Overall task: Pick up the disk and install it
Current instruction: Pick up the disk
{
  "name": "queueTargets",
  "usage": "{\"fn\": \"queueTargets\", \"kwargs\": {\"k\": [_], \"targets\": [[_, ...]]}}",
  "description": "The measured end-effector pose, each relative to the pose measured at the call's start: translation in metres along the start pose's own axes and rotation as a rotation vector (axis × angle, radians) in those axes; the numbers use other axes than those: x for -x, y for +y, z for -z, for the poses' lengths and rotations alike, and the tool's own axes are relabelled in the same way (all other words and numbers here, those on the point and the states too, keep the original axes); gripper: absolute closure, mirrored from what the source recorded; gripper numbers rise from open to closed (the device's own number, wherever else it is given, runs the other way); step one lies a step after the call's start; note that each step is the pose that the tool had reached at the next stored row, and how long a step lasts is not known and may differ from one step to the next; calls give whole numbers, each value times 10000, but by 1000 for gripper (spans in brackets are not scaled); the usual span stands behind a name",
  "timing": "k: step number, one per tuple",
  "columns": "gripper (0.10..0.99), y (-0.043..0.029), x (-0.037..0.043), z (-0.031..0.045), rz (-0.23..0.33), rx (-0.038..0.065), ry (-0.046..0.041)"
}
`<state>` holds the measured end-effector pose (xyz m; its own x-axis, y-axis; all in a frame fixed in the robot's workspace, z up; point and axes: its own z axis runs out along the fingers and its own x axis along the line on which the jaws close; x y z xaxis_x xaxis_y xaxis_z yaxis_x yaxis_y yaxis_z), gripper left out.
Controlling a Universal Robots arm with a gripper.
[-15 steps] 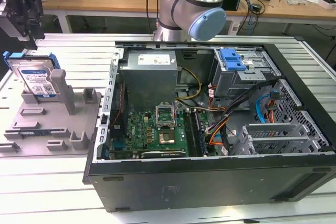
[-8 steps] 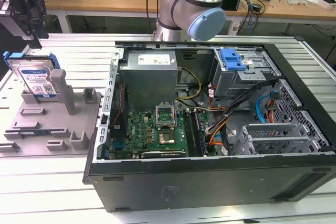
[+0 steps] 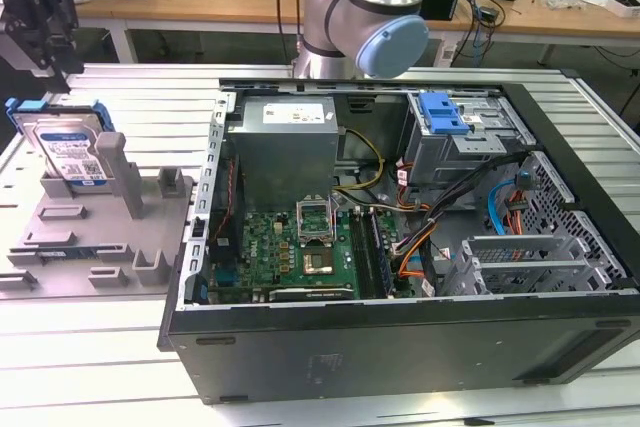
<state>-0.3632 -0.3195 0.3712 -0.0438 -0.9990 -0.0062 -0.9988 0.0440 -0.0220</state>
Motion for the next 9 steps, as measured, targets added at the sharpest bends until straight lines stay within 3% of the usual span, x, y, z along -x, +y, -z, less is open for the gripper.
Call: {"fn": "queueTargets", "kwargs": {"k": [4,7,9], "targets": [[604,116,22,-8,-1,1,-29],[604,288,57,-53,0,1,-30],[604,329,58,-70,7,2,-30]]}}
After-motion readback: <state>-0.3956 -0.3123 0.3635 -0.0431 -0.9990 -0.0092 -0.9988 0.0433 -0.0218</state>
